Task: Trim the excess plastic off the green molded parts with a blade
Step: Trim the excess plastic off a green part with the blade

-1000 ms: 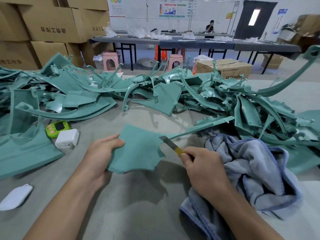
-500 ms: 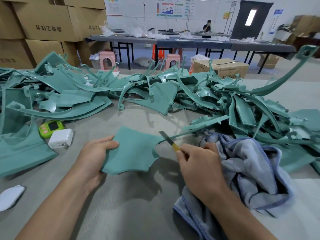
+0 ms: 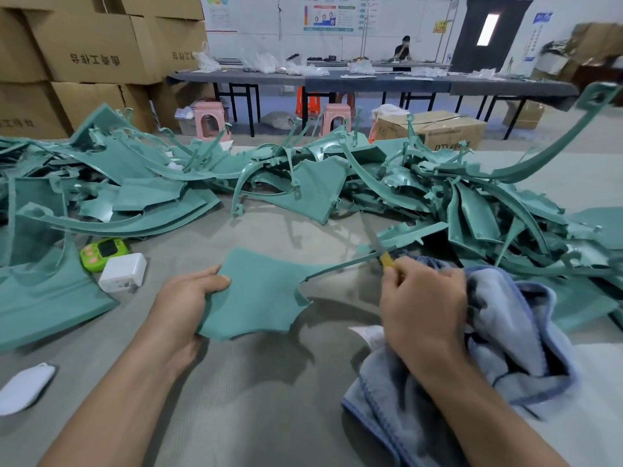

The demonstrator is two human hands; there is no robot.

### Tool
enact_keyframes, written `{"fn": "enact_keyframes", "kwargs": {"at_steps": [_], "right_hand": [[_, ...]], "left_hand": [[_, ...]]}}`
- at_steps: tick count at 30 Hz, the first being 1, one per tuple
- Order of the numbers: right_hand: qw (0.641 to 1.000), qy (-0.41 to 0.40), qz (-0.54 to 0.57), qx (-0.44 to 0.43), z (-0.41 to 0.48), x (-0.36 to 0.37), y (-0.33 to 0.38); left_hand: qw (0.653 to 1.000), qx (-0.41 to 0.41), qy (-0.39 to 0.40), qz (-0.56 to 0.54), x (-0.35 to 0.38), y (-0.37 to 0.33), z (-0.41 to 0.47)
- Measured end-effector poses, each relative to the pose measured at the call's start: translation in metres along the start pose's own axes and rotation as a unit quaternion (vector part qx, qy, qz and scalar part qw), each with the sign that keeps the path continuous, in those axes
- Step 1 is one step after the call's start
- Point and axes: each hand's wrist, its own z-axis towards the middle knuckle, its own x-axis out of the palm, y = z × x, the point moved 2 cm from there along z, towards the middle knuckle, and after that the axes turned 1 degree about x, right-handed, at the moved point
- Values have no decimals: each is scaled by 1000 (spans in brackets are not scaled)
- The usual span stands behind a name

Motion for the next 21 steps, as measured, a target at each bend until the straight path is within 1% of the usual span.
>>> {"fn": "enact_keyframes", "kwargs": {"at_steps": [1, 2, 3, 4, 5, 6, 7, 8, 10, 11, 12, 13, 15, 16, 17, 18, 20, 21], "right_hand": [[999, 0, 12, 29, 1, -1, -6], [999, 10, 24, 28, 0, -2, -5], [999, 31, 35, -3, -4, -2, 0], [996, 57, 43, -54, -10, -2, 8], [991, 80, 38, -103, -18, 0, 16], [987, 94, 23, -131, -21, 3, 20], [987, 98, 4, -123, -18, 6, 21], [992, 90, -14, -83, -12, 7, 16], [998, 57, -13, 18, 1, 4, 1], [998, 49, 0, 39, 4, 3, -4], [998, 49, 10, 29, 3, 2, -6], [998, 60, 16, -4, -1, 4, -2], [989, 120, 16, -81, -11, 11, 8], [985, 146, -3, -91, -11, 15, 10], [985, 152, -30, -81, -8, 17, 10], [988, 140, -48, -46, -3, 17, 7], [994, 92, -45, 39, 5, 12, -4], [996, 73, -28, 44, 5, 9, -5]], "left_hand": [[1000, 4, -4, 1, 0, 0, 1], [1000, 8, -8, -1, 1, 1, 2], [1000, 10, -11, -5, 2, 1, 2], [1000, 11, -10, -9, 4, 1, 2], [1000, 13, -7, -12, 5, 1, 1], [1000, 16, -4, -13, 6, 2, 1], [1000, 18, -4, -11, 6, 2, -1], [1000, 18, -7, -7, 5, 2, -1], [1000, 18, -18, 6, 3, 3, 0], [999, 19, -25, 15, 3, 4, 0], [999, 23, -33, 25, 3, 4, 1], [998, 28, -41, 32, 3, 4, 1], [998, 33, -43, 38, 5, 4, 2], [998, 34, -41, 40, 6, 4, 3], [998, 36, -39, 42, 6, 5, 2], [997, 38, -39, 46, 6, 5, 2], [997, 37, -46, 52, 5, 5, 2], [997, 36, -50, 48, 4, 4, 2]]}}
